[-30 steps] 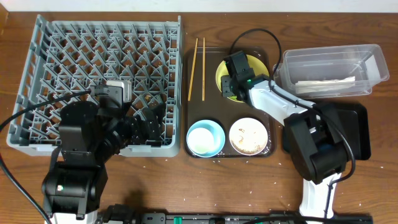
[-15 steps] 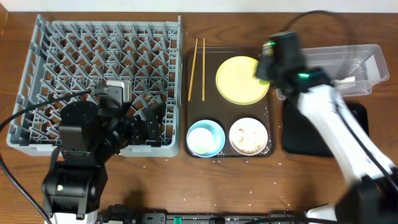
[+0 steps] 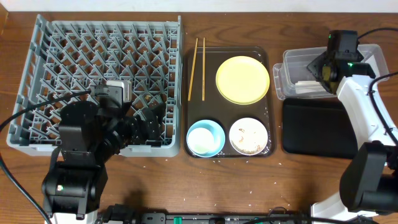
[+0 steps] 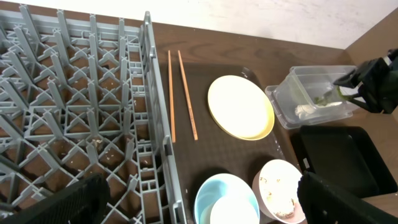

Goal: Sort waste into correct bins and load items into the dishwasher

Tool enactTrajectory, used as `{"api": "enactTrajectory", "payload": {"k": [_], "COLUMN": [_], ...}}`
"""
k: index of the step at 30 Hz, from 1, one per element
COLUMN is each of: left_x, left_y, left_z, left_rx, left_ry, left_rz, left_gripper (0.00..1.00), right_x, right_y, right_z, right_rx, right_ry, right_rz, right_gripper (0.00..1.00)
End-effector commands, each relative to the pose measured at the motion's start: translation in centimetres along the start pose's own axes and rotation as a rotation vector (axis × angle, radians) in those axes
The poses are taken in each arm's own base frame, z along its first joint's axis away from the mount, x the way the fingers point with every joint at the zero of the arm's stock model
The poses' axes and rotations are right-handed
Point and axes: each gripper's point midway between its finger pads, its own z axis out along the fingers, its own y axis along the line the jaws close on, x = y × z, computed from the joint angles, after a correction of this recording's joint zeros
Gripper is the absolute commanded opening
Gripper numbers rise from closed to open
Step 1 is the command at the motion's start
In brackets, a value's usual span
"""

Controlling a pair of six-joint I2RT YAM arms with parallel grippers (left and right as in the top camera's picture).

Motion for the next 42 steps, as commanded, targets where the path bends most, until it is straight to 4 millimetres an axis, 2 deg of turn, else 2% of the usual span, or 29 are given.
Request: {"api": "enactTrajectory", "payload": {"k": [1,2,4,6,7,9,12,13,14,17,21,24,27,29,33,35,36,38,40,42], "left_x": [-0.8,-0.8,-0.8,-0.8,-0.8,-0.8,-0.8,-0.8,-0.8,-0.8,-0.8,-0.8,-0.8,-0.8,0.7,0.8,0.7,0.5,0.0,-0.7], "left_y": [-0.5,-0.5,-0.5,-0.6,-0.5,-0.6,-0.6,-0.5,-0.6,-0.5,-0.5,-0.6,-0.5,-0.6,-0.7,-0.7,-0.7,-0.8,-1.4,-2.3], "left_z": [-0.6,-0.6,-0.6,-0.5,-0.6,-0.5,-0.5,-0.6,-0.5,-0.6,-0.6,-0.5,-0.6,-0.6,-0.6,-0.6,-0.6,-0.6,-0.6,-0.7], "left_rx": [0.016,0.016,0.016,0.016,0.016,0.016,0.016,0.016,0.016,0.016,0.016,0.016,0.016,0.020,0.030,0.030,0.030,0.035,0.066,0.120], "left_ry": [-0.022,-0.022,-0.022,-0.021,-0.022,-0.021,-0.021,-0.022,-0.021,-0.022,-0.022,-0.021,-0.022,-0.020,0.042,0.044,0.043,0.034,0.016,-0.006], "left_rz": [0.000,0.000,0.000,0.000,0.000,0.000,0.000,0.000,0.000,0.000,0.000,0.000,0.000,0.000,-0.024,-0.025,-0.024,-0.021,-0.024,-0.034], "left_gripper": [0.98,0.98,0.98,0.98,0.98,0.98,0.98,0.98,0.98,0.98,0.98,0.98,0.98,0.98,0.98,0.98,0.98,0.98,0.98,0.98], "right_x": [3.0,3.6,6.9,9.5,10.1,13.0,17.9,21.0,21.9,26.6,30.4,31.7,33.7,34.6,35.0,35.0,35.0,34.2,32.4,29.7], "right_y": [4.8,5.4,7.5,8.2,8.2,8.3,8.2,8.1,8.1,8.2,8.5,8.4,8.6,7.9,7.2,7.5,7.7,8.8,9.7,10.6], "right_z": [-4.1,-4.8,-8.6,-11.1,-11.6,-13.3,-14.8,-15.6,-15.8,-17.1,-16.5,-14.2,-11.7,-9.8,-7.8,-8.5,-9.0,-11.4,-13.6,-14.9], "right_rx": [-0.302,-0.339,-0.495,-0.562,-0.566,-0.575,-0.588,-0.606,-0.612,-0.665,-0.585,-0.438,-0.384,-0.322,-0.280,-0.339,-0.377,-0.518,-0.628,-0.690], "right_ry": [0.149,0.171,0.266,0.317,0.328,0.373,0.474,0.531,0.547,0.602,0.578,0.533,0.538,0.572,0.629,0.670,0.688,0.714,0.688,0.622], "right_rz": [-0.234,-0.256,-0.382,-0.495,-0.522,-0.630,-0.795,-0.912,-0.946,-1.172,-1.311,-1.323,-1.359,-1.340,-1.294,-1.276,-1.273,-1.264,-1.241,-1.188], "right_gripper": [0.55,0.55,0.55,0.55,0.55,0.56,0.55,0.54,0.54,0.54,0.53,0.50,0.46,0.32,0.17,0.04,0.01,0.01,0.01,0.01]}}
